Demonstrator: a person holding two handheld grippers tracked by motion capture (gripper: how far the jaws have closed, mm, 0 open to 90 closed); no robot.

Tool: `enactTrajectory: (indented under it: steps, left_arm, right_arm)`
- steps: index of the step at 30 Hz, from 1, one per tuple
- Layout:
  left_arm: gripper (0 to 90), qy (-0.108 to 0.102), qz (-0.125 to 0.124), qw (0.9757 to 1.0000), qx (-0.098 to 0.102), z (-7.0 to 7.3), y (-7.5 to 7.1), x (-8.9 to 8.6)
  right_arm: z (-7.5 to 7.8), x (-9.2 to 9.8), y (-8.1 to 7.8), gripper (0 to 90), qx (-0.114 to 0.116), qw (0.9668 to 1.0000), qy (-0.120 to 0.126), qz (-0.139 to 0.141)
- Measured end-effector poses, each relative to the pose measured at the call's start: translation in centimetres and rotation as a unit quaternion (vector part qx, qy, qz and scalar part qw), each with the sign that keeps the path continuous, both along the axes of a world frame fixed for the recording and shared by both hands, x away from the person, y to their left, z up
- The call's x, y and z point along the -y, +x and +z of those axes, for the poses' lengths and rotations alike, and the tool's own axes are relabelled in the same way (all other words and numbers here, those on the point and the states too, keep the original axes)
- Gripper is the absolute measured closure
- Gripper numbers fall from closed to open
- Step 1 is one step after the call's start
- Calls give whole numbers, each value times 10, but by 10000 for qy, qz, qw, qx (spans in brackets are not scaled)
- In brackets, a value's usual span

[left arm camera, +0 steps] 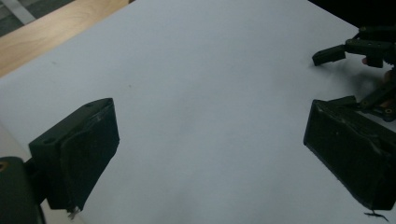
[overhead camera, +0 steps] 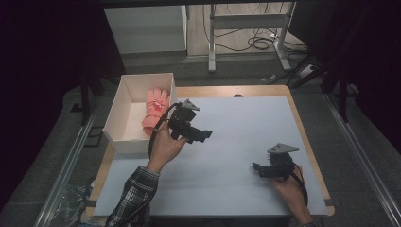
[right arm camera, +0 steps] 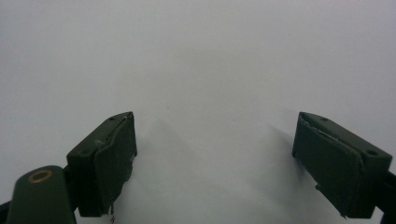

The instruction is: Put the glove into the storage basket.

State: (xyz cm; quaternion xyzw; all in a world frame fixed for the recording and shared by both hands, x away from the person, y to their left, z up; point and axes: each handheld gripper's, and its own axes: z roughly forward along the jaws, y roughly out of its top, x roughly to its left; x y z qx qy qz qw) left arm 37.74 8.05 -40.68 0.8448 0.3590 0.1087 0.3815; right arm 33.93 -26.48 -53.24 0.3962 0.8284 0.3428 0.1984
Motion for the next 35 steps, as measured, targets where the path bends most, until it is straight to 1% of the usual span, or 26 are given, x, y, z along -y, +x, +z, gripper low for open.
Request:
enactTrajectory:
  steps: [4,6,8,11,17,19,28,32,35]
  left_arm:
    - [37,-79,-89,9999,-24,-7,-5,6]
    - [37,-153,-171,9997,-72,-12,-8,8]
    - [38,-228,-177,9995,-93,-17,-10,10]
    - [38,-172,-227,9995,-135,-29,-14,12]
    - [38,-230,-243,9991,-248,-55,-19,12]
    - [38,-218,-225,9991,-271,-63,-20,11]
    - [38,-91,-89,9992,-390,-108,-24,7]
    - [38,44,10,9991,-429,-128,-23,7]
    - [38,66,11,9991,-422,-131,-23,6]
  right_arm:
    - [0,0,0,140,-7,10000,-8,1]
    - [0,0,0,140,-6,10000,-9,1]
    - [0,0,0,140,-12,10000,-5,-3]
    - [0,0,0,140,-2,10000,-10,2]
    - [0,0,0,140,-8,10000,-7,-1]
    - [0,0,0,140,-8,10000,-6,-1]
    - [0,0,0,140,-10,10000,-7,-1]
    - [0,0,0,140,-13,10000,-4,-2]
    - [0,0,0,140,-16,10000,-4,-5]
